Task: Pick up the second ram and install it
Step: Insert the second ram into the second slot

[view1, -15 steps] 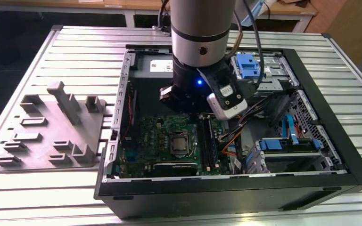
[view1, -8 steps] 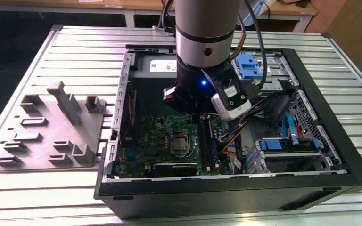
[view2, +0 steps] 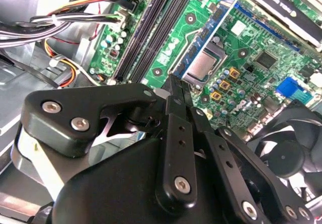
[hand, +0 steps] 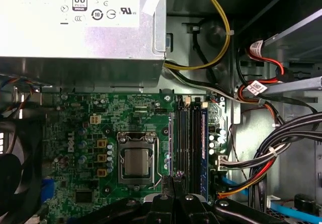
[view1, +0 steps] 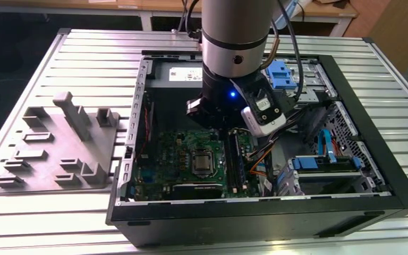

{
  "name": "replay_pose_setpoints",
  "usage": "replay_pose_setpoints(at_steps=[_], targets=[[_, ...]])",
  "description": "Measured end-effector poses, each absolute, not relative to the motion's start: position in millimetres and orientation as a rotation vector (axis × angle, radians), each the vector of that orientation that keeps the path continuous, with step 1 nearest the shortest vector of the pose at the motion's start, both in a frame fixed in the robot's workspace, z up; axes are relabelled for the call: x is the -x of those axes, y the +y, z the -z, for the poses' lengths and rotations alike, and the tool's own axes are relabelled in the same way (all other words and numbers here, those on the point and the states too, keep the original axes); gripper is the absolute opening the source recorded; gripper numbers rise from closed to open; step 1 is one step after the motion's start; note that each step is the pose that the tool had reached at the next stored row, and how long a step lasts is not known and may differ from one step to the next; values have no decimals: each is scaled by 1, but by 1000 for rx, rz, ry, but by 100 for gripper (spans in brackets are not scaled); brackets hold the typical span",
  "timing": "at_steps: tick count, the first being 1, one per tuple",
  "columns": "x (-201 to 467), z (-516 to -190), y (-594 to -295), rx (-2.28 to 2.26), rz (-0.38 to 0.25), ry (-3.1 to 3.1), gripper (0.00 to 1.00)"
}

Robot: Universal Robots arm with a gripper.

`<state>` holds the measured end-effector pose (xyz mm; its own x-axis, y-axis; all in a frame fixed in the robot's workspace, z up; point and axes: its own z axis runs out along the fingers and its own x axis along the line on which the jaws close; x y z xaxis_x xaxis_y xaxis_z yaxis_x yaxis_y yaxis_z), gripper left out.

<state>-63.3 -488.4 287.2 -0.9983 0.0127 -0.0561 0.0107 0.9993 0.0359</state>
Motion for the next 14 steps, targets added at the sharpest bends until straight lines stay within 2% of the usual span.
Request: replay_pose_setpoints(at_steps=[14], targets=[[56, -280, -488, -18, -57, 3085, 8]])
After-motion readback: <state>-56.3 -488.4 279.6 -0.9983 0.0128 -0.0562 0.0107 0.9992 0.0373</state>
